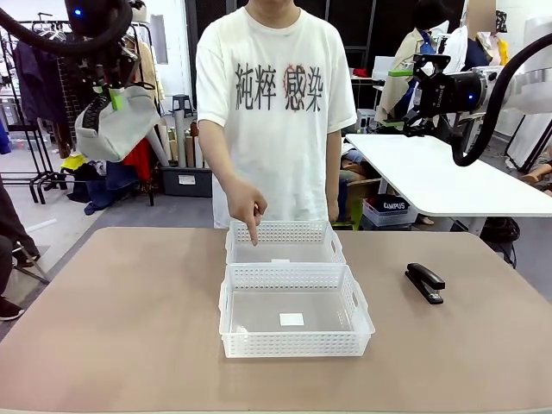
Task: Distribute items into two baskets.
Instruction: Move the picked Pencil pouch towards the Organizing basket indicated by the person, stopping as directed.
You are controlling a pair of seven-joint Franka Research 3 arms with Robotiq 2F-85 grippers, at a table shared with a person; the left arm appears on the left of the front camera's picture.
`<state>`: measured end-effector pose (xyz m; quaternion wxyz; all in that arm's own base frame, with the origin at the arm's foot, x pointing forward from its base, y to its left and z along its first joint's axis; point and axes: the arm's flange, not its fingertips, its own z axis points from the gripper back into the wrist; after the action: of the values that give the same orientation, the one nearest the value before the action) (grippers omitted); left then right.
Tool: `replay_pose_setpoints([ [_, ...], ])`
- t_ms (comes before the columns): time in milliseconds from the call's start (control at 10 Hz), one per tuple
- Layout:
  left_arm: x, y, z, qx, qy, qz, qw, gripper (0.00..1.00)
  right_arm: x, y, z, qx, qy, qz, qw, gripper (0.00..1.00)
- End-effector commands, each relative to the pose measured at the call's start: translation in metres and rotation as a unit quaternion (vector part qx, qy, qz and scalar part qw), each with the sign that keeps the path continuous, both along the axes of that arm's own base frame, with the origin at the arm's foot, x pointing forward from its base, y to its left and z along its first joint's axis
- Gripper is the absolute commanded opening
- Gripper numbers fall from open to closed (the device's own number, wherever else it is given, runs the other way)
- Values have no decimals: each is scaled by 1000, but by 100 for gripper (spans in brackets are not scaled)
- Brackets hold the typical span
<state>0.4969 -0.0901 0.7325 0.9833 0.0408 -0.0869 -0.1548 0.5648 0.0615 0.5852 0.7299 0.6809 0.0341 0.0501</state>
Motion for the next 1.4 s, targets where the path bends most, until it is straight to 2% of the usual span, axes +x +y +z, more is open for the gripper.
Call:
replay_pose_setpoints([
  [0,-16,-27,6,47,-10,-97,994,0,-1,0,2,1,-2,1,1000,100],
  [300,-49,-65,9,45,-26,-220,974,0,-1,0,2,1,-2,1,1000,100],
  [400,-63,-81,5,56,-35,-275,959,0,-1,0,2,1,-2,1,1000,100],
  [700,-87,-114,-11,72,-36,-368,926,0,-1,0,2,1,-2,1,1000,100],
  [800,-94,-126,-18,72,-46,-389,917,0,-1,0,2,1,-2,1,1000,100],
  [1100,-98,-148,-31,79,-48,-410,907,0,-1,0,2,1,-2,1,1000,100],
  [1200,-98,-148,-31,80,-46,-411,907,0,-1,0,2,1,-2,1,1000,100],
  [1300,-97,-146,-29,82,-54,-368,925,0,-1,0,2,1,-2,1,1000,100],
])
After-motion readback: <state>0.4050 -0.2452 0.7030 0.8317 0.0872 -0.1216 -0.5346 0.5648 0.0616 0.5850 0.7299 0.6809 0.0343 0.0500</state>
